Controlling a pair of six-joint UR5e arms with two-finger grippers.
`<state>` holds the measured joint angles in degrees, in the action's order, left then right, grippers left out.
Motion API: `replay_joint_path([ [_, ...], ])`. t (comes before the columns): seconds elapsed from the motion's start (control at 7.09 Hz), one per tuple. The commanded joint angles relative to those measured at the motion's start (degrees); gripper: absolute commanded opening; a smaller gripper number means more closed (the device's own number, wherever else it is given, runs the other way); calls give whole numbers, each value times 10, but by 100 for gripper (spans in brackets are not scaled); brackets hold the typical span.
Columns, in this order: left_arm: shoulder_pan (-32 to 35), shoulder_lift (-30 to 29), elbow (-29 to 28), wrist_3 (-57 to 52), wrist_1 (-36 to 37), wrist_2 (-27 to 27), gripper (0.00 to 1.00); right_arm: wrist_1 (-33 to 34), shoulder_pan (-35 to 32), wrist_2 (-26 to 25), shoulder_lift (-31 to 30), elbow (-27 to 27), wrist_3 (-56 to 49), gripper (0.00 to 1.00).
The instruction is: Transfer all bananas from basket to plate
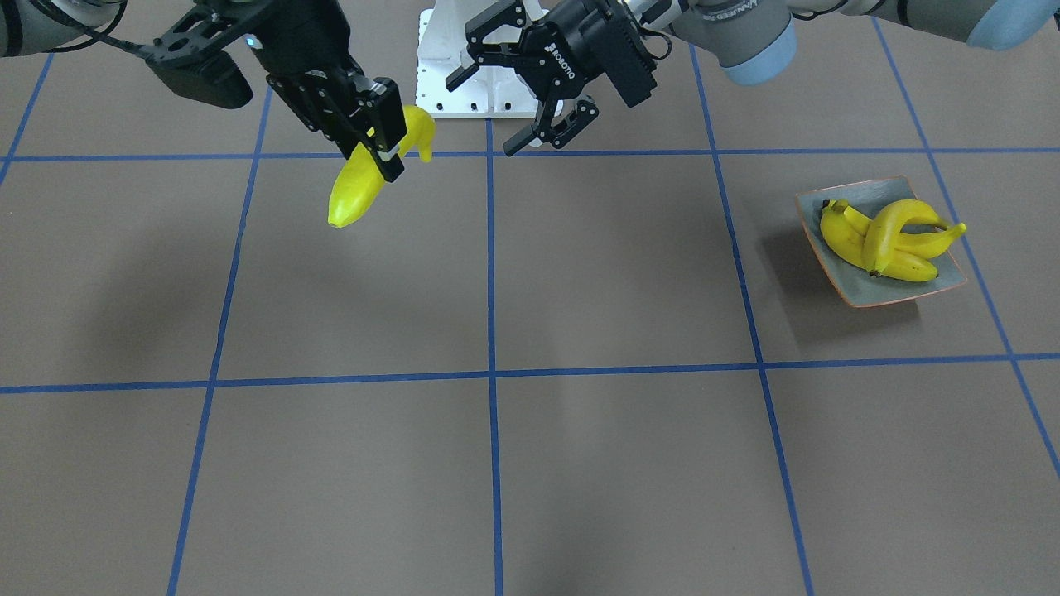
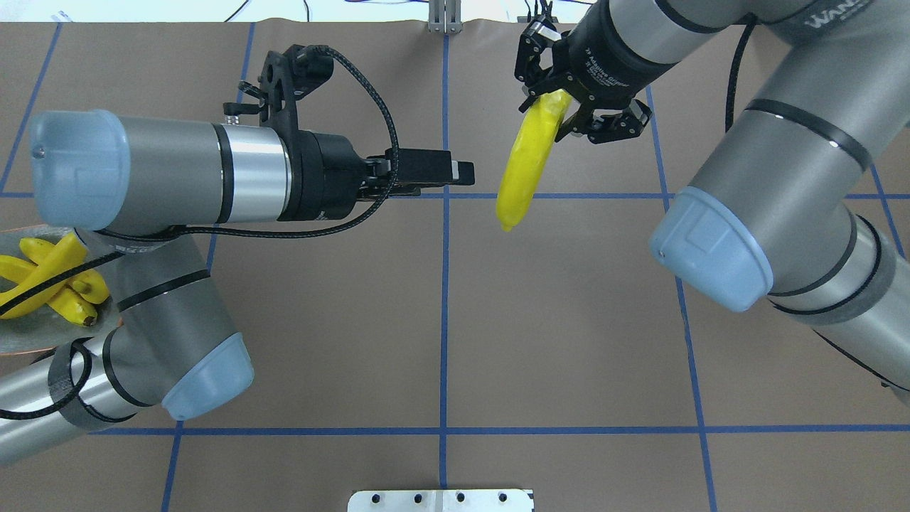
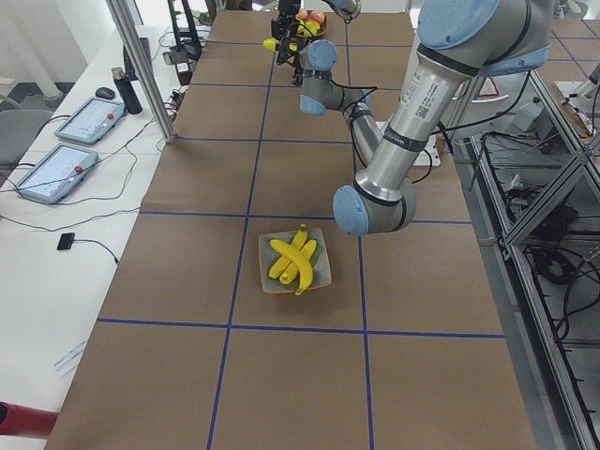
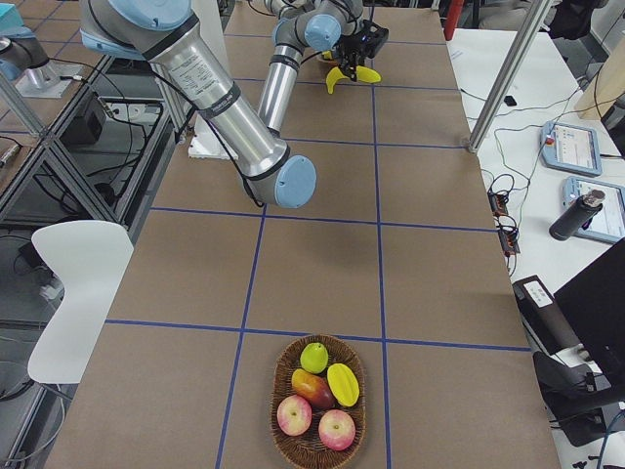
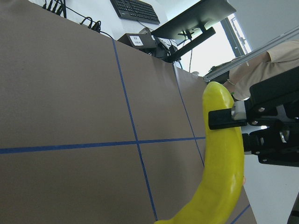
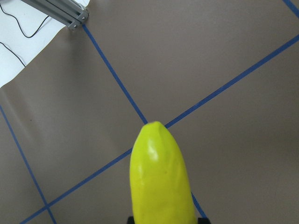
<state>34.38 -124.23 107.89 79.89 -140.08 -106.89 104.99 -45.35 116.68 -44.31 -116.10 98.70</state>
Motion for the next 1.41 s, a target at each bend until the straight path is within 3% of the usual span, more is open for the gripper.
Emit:
replay_joint_path([
  [0.0,-4,-6,-1,-1,-1,-1,100,-1,16,-8,5,0,4,0],
  [0.56,-20,-6,0,1,-7,-1,100,-2,19,-7,24,-4,4,0],
  [0.71,-20,-6,3,1,-8,-1,93,-2,21,-7,24,-4,4,0],
  [0.99,-20,-7,5,1,-8,-1,49,-3,25,-7,24,-5,4,0],
  [1.13,-20,-7,6,0,-8,-1,16,-5,25,-6,25,-6,-3,0],
  [1.27,-20,-6,7,0,-8,-1,0,-8,25,-6,25,-7,-4,14],
])
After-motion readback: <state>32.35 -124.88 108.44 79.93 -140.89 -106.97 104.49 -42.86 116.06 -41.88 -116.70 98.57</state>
